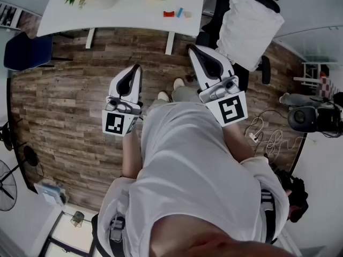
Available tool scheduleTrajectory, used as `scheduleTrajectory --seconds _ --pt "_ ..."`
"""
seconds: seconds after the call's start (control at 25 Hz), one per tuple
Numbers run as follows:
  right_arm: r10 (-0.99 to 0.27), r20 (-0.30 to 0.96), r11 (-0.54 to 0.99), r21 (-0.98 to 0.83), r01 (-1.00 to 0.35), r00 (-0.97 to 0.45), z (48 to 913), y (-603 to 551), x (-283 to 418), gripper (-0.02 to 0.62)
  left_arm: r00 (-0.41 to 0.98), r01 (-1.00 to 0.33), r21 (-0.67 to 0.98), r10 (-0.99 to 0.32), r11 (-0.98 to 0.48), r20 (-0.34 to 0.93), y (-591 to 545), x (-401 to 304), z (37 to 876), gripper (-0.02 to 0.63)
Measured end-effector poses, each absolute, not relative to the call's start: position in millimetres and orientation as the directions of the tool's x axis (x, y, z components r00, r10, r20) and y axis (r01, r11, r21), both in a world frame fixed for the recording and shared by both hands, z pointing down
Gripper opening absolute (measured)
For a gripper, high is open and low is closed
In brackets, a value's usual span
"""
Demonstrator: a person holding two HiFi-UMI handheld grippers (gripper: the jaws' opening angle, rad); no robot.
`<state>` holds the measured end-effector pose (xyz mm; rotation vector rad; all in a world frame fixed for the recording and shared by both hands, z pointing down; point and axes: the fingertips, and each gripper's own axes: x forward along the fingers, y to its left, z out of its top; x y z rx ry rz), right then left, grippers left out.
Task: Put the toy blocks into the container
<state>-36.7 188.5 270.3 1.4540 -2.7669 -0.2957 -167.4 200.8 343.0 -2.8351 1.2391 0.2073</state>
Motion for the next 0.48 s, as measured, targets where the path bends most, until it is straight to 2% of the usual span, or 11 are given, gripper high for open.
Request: scheduleTrajectory --seconds 0.28,0.48 --pt "-0.809 -0.094 0.559 0.181 -0.809 -0.580 277.7 183.3 -48.1 -0.002 0.667 -0.738 0.039 -0.737 -0.673 -0.109 208.4 -188.4 359.9 -0.003" --pt "-0.877 0.006 0.472 0.202 -0.858 -0.480 309.9 163.6 -10.5 0.000 0.708 -0.698 0.057 -0.700 -0.714 -0.093 208.8 -180.7 371.2 -0.002"
